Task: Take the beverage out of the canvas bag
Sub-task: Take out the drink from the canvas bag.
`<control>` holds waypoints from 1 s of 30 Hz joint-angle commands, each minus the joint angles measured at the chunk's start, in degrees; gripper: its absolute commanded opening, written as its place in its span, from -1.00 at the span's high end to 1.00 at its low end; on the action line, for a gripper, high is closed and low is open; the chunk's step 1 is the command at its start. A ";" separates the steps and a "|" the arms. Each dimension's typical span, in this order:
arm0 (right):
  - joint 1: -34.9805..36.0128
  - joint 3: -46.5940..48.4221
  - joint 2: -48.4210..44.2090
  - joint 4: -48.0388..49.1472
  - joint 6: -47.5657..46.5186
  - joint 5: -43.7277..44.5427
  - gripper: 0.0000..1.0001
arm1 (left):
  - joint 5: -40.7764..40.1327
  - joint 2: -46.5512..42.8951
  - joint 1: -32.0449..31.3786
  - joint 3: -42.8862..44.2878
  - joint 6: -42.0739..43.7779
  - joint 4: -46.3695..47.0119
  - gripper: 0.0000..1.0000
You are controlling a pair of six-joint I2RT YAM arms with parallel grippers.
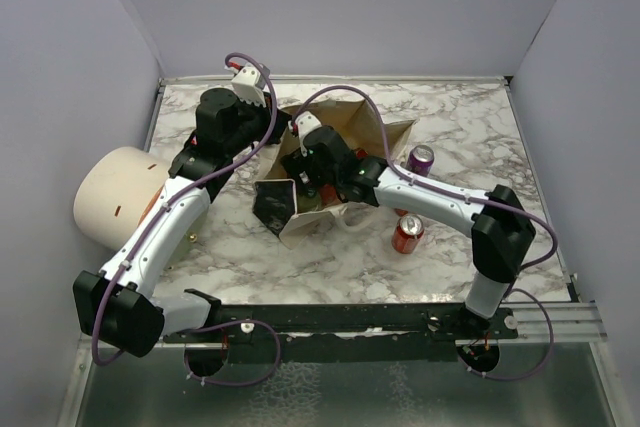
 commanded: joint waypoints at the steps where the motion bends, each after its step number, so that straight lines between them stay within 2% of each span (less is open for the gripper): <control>1: 0.29 3.20 2.39 1.55 6.86 1.41 -0.91 | 2.49 -5.44 0.03 5.27 -2.34 15.76 1.00; 3: 0.42 4.11 3.18 1.87 8.27 0.70 -1.00 | 2.95 -5.31 -0.06 5.14 -2.89 15.78 1.00; 16: 0.34 8.57 7.48 -5.40 27.02 6.48 -0.99 | 5.41 -10.91 -0.61 1.46 -3.69 12.15 1.00; 23: 0.24 10.05 9.31 -4.20 30.09 4.88 -0.99 | 6.13 -11.33 -0.63 0.30 -4.34 13.03 1.00; 30: 0.22 10.93 11.31 -7.92 29.36 1.82 -1.00 | 6.77 -10.76 -0.61 -0.15 -5.03 13.69 1.00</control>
